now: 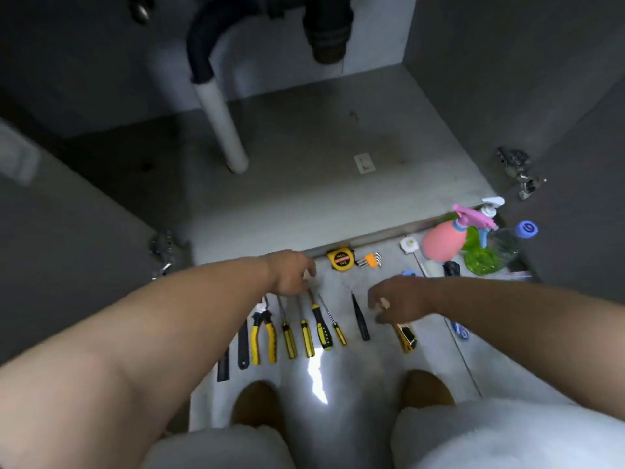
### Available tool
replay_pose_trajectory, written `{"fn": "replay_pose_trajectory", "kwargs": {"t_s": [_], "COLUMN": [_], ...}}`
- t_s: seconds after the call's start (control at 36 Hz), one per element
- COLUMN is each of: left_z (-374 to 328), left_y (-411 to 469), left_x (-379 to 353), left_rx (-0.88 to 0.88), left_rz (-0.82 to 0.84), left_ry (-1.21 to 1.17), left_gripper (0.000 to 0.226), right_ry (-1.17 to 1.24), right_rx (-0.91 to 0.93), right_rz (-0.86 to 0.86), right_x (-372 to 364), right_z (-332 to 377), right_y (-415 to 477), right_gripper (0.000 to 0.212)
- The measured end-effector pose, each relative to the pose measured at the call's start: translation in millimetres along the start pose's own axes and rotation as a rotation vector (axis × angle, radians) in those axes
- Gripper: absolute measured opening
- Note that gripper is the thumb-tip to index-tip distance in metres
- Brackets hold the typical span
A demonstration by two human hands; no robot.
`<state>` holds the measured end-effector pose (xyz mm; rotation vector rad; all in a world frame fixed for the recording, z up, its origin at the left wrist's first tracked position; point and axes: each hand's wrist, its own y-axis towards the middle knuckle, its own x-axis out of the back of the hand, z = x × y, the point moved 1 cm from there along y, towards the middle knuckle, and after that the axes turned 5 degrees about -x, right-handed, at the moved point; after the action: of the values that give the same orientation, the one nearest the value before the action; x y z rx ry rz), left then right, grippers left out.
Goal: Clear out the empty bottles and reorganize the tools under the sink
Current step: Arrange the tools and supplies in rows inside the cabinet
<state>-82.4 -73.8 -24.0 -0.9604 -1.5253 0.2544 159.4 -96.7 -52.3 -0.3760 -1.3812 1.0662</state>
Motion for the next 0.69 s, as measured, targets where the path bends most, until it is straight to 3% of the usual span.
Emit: {"fn": "replay_pose_trajectory", "kwargs": {"t_s": [0.11,0.25,0.47,0.69], "left_z": [-2.4,-1.0,-20.4,-10.2], "left_y": [-61.8,-147.8,-222.5,-229.7], "left_x": [35.0,52.7,40.4,8.6], "left_rx": [0.085,0.218,0.314,0.348], "left_rz": [-0.078,-0.176,-0.291,-0.13], "left_ry": [-0.01,-0.168,-0.238,-0.219], "left_gripper": [0.043,0.044,0.04,0.035], "right_ry": [-0.07,0.013,0.199,0.28], "right_rx": [0.007,0.066,0.133,0.127], "right_rz": [-0.084,-0.265,-0.343,-0.206], "right_x": [68.7,106.1,60.9,1.5], "right_z": [42.9,100.6,158.3,183.4], "right_y": [-48.9,-104.0,-121.7,-95.1], "right_gripper": [0.042,0.029,0.029,0.026]}}
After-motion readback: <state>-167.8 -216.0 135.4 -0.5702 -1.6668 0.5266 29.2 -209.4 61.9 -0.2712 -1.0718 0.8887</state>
